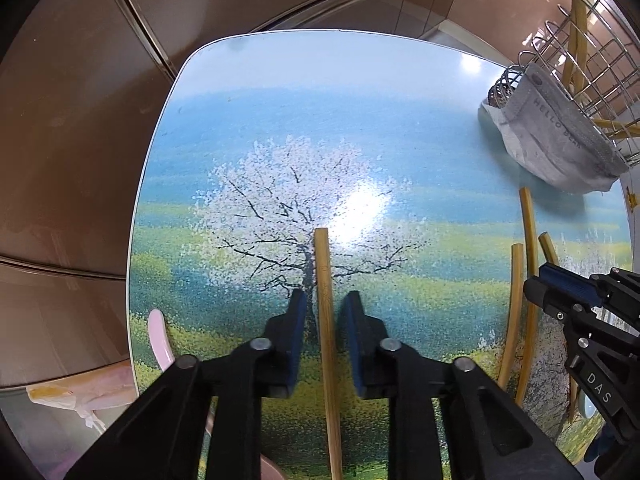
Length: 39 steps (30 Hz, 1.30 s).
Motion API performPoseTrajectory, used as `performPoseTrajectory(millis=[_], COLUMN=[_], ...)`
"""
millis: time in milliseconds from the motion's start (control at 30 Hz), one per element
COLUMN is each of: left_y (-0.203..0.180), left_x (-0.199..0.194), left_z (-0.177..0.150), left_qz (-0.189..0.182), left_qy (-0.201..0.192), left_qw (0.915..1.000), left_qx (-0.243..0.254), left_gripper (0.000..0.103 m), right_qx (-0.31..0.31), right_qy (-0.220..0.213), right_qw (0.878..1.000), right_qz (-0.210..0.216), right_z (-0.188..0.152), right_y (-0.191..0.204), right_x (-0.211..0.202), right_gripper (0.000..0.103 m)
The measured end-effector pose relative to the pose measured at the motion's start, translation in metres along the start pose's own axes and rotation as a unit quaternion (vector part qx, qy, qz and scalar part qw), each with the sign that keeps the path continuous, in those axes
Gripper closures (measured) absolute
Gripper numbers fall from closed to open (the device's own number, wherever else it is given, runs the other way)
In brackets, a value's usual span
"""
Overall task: Organize utensils
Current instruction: 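Close the left tool on a wooden chopstick while the right tool grasps another, then lift the left tool's chopstick over the wire holder while the right tool carries its own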
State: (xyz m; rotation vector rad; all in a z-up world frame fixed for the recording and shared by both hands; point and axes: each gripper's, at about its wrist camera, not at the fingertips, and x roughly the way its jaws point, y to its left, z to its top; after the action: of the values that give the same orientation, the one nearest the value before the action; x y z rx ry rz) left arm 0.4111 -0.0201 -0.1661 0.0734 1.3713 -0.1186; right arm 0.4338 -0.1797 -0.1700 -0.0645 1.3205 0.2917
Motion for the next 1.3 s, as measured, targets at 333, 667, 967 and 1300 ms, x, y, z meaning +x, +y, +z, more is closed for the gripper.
performPoseTrajectory(millis=[333, 667, 967, 1300], left_y=[-0.003, -0.003, -0.006, -0.003], left_x=[-0.003, -0.027, -0.084, -0.153], left_z=[-0.005, -0.026, -0.053, -0.097], left_qz=[-0.006, -0.009, -0.026, -0.028], left_qy=[-0.007, -0.039, -0.102, -0.188], left_qw=[0.9999, 0.9991, 0.9941, 0.9815], left_qx=[-0.008, -0.016, -0.026, -0.026], left_gripper=[0.096, 0.096, 0.096, 0.097], right_qx=[-0.003, 0.008, 0.006, 0.005], right_qy=[-0.001, -0.028, -0.108, -0.178], right_qw=[1.000, 1.000, 0.994, 0.984], right_qz=[0.002, 0.011, 0.034, 0.030], right_z=[-0.010, -0.043, -0.100, -0.146], right_y=[-0.001, -0.006, -0.005, 0.008], right_x=[-0.005, -0.025, -0.086, -0.147], right_gripper=[0.096, 0.097, 0.097, 0.097])
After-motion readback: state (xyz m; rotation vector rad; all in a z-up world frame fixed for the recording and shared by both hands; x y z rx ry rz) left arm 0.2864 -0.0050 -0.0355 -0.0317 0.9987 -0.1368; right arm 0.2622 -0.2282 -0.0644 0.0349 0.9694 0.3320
